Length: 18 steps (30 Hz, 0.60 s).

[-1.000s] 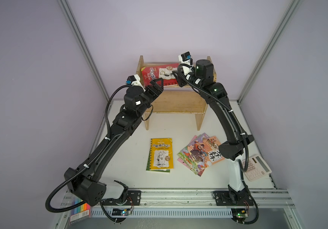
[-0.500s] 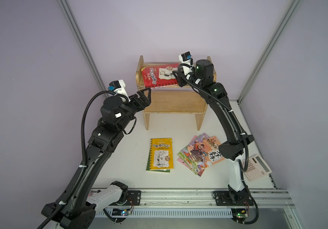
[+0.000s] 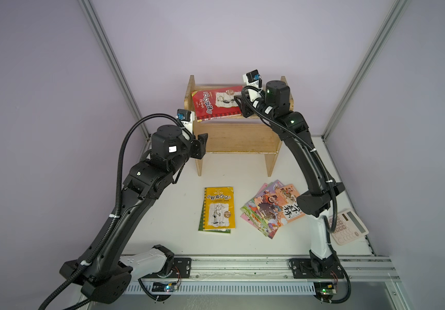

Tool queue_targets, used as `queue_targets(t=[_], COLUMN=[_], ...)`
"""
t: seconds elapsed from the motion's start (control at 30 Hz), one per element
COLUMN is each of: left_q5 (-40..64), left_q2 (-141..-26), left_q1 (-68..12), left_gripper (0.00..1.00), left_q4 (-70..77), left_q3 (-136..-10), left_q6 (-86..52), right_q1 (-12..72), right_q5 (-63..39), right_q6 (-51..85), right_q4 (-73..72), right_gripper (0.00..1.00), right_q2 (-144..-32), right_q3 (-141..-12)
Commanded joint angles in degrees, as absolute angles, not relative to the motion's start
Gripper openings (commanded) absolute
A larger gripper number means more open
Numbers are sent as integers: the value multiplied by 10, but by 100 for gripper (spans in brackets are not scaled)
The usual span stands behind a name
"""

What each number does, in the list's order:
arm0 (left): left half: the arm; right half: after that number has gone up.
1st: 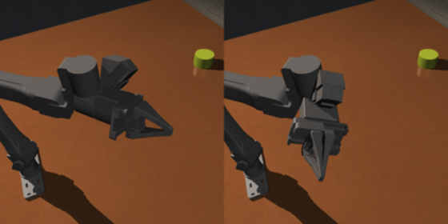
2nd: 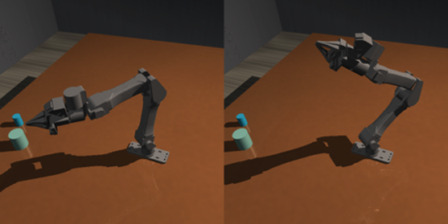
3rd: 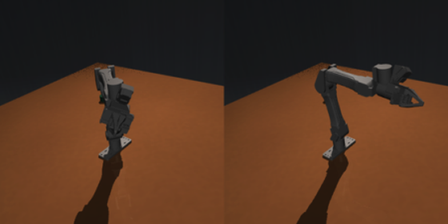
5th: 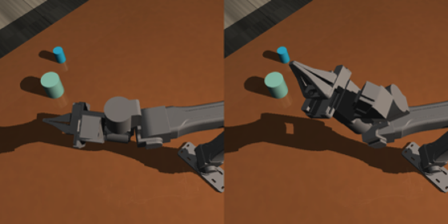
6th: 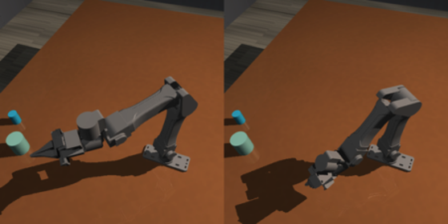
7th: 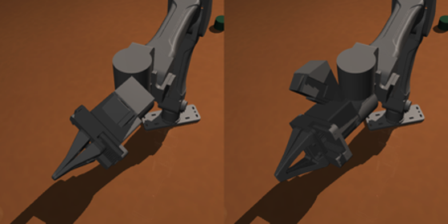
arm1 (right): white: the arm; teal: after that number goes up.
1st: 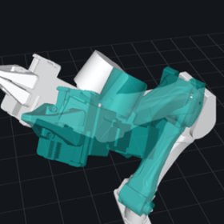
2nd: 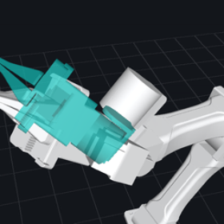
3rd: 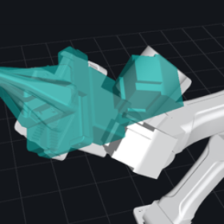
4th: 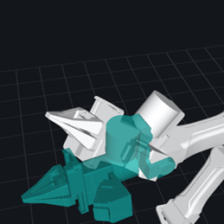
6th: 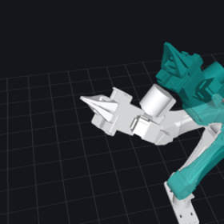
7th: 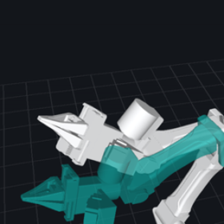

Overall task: Stacking books/files
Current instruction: Move the book to the bookshelf.

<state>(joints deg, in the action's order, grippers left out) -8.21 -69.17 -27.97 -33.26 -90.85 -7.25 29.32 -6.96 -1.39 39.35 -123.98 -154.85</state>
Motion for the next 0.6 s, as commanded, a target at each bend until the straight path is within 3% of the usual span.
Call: queue_targets(t=[0.0, 0.27, 0.57], left_q5=[-51, -48, -22], left_q2=[-714, -762, -811], left_q1=[-279, -263, -237], left_gripper=[53, 52, 52], left_q4=[-333, -311, -297], left_q3=[-928, -962, -1013], left_q6=[-52, -59, -60], right_q1=[291, 291, 291], right_q5=[-54, -57, -59], right_q6=[-16, -20, -29], right_q4=[457, 458, 462], right_gripper=[40, 42, 51], right_q2=[-1239, -1229, -1215], right_q3=[-1546, -1546, -1546])
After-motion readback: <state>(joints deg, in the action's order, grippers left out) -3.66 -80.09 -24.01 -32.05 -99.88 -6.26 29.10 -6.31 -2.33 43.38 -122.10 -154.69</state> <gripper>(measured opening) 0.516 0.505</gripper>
